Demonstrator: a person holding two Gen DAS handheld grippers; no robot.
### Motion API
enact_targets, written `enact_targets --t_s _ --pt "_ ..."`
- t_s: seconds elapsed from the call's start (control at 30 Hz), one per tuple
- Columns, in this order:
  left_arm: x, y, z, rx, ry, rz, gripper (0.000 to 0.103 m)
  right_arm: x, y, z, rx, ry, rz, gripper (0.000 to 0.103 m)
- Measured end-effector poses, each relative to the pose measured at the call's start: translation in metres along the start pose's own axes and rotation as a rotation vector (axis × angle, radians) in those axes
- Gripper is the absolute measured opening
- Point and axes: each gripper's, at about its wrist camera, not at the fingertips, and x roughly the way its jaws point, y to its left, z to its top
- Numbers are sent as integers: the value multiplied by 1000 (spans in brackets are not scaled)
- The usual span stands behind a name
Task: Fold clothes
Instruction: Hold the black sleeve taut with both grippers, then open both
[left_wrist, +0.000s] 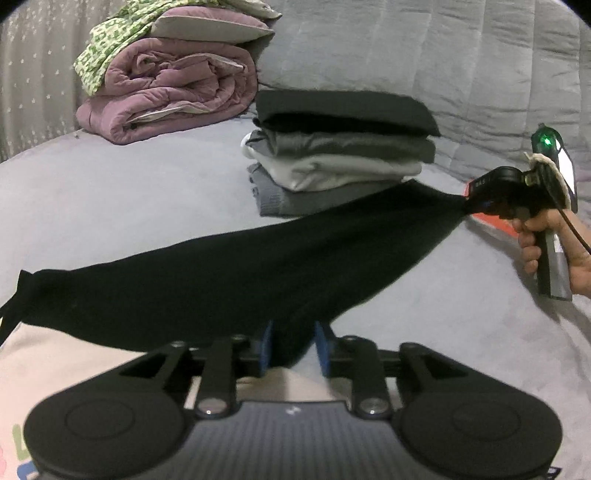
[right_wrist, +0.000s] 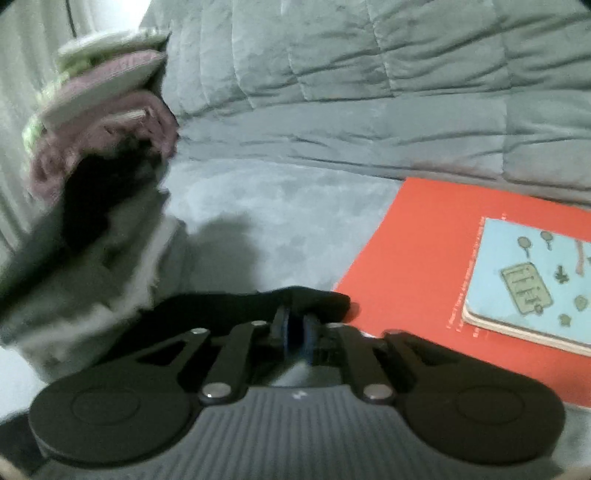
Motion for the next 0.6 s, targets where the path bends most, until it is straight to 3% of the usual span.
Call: enact_targets --t_s 0.07,0.1,0.13,0.2,0.5,0.57,0.6 --pt "-6 1 0 -13 -21 -2 39 -4 -7 10 45 -6 54 21" --pt "-9 1 0 -23 -39 6 43 -4 -9 15 56 -6 74 26" --pt "-12 2 0 -33 -50 13 44 -3 -11 19 60 -4 89 41" --pt "-13 5 -2 -63 -53 18 45 2 -11 23 39 0 91 47" --pt "-2 8 -21 -122 -58 56 50 24 -13 11 15 115 179 48" --pt "-2 6 -22 -116 -62 65 50 23 -2 5 -77 102 165 30" --pt "-2 5 -23 -111 -61 67 51 21 4 1 -129 93 154 27"
